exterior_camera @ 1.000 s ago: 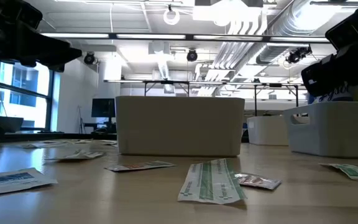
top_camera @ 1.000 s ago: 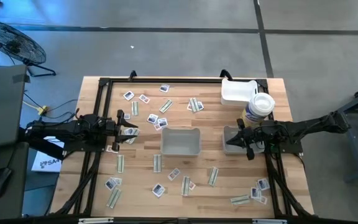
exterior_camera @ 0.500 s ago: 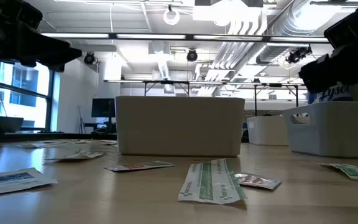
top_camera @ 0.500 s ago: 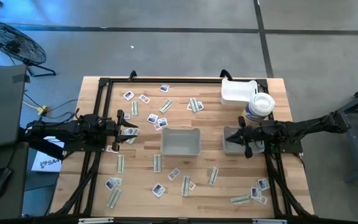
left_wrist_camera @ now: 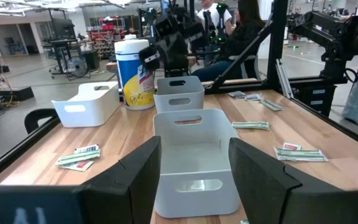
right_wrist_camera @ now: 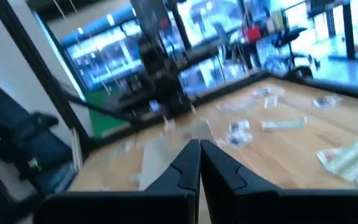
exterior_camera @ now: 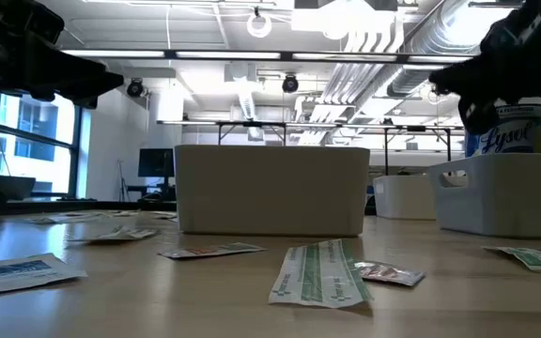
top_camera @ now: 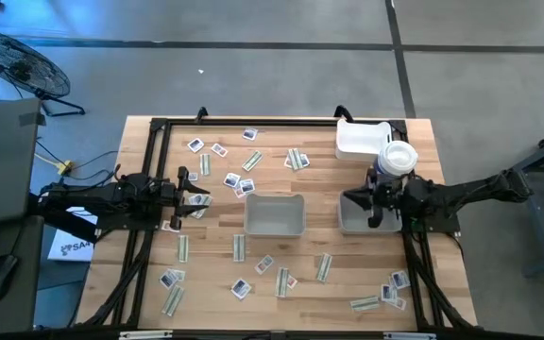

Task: Pick & Place First Aid Supplies
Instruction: Put the green pad into the right gray bin

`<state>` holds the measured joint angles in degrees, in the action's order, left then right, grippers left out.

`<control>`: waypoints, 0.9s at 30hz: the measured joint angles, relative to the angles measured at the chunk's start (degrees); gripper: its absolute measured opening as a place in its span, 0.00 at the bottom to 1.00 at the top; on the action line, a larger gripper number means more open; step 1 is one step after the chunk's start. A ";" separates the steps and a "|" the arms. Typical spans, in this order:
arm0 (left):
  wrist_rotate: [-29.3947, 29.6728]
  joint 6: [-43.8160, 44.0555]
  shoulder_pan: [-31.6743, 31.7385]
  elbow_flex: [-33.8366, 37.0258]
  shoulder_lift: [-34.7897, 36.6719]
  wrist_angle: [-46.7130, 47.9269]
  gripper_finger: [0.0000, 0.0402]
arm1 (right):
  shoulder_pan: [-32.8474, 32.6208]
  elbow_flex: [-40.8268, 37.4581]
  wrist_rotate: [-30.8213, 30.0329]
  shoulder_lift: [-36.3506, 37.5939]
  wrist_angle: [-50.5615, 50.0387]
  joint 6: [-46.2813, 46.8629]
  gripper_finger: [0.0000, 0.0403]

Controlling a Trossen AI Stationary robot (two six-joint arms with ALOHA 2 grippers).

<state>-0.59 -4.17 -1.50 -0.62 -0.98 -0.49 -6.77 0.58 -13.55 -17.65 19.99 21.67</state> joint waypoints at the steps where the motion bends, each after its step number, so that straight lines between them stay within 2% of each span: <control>1: 0.00 -0.01 0.00 0.00 0.00 0.00 0.46 | -0.01 -0.01 -0.57 0.00 1.64 -1.68 0.01; 7: -0.02 -0.01 -0.02 0.00 -0.01 -0.01 0.46 | -0.02 -0.01 -0.49 0.00 10.28 -5.15 0.01; 12: -0.02 -0.02 -0.02 0.00 0.00 0.00 0.46 | -0.02 0.13 4.63 -0.22 11.67 -12.69 0.01; 15: 0.00 0.00 0.00 0.00 0.00 0.00 0.46 | -0.04 1.06 5.47 -1.85 11.61 -14.92 0.00; 21: -0.02 -0.01 -0.02 0.00 0.00 0.00 0.46 | -1.05 5.62 7.77 -11.38 11.63 -18.10 0.00; 27: 0.00 -0.02 -0.02 0.00 0.00 0.00 0.46 | -7.36 12.54 8.69 -26.06 11.54 -20.54 0.00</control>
<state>-0.58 -4.18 -1.52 -0.62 -0.97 -0.49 -14.13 13.12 -4.86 -43.70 31.53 1.13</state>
